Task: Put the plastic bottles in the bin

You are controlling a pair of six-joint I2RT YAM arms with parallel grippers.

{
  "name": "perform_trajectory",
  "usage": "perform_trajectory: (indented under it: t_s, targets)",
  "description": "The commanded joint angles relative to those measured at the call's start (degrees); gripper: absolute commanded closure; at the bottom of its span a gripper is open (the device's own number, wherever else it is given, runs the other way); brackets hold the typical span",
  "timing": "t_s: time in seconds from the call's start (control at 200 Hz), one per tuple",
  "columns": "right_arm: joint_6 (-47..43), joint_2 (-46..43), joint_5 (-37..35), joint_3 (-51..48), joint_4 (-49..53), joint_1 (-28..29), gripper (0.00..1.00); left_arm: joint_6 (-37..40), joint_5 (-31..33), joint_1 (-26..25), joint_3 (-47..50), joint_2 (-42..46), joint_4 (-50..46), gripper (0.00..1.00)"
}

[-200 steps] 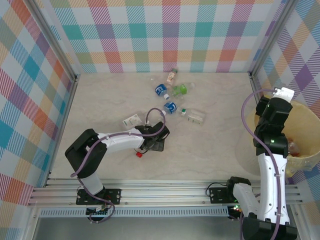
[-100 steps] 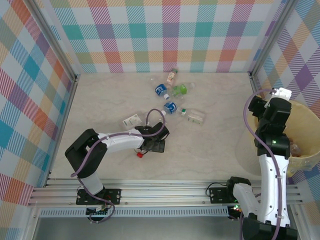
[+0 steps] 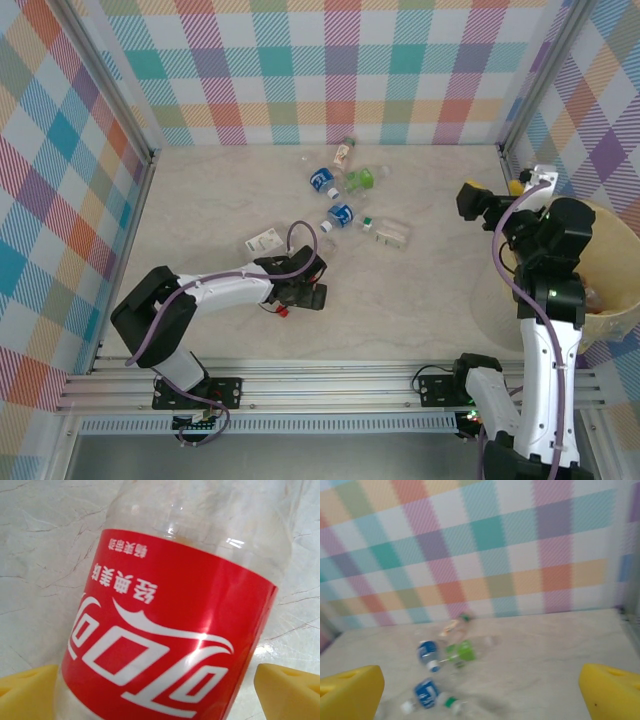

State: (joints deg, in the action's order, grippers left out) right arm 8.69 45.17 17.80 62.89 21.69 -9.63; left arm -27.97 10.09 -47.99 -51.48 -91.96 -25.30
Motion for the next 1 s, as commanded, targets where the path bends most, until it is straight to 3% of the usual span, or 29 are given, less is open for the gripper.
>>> perform_trajectory:
  t_s: [0.0,0.36,0.59,0.74,0.995]
  targets:
    - [3.57,1.54,12.52,1.23,-4.2,1.3,0.0,1.99,0.06,0.68,0.68,0.81,0.03,0.05]
    - [7.92,5.52,6.54,-0.84,-8.82,13.8,0.0,1.93,-0.27,0.69,-0.11,-1.93,1.46,0.22]
    - [9.41,12.57,-4.57,-0.15,-9.05,23.97,0.0,1.8,-0.84,0.7,-0.43,-3.87,2.17,0.34]
    - [10.3,17.48,-11.62,2.98,-4.47,26.7,0.0,1.73,-1.44,0.7,-0.81,-5.23,2.96,0.41]
    - [15.88,24.19,-11.57,5.32,-0.53,28.08,0.0,2.16,-3.32,0.74,-1.46,-5.3,4.83,0.59]
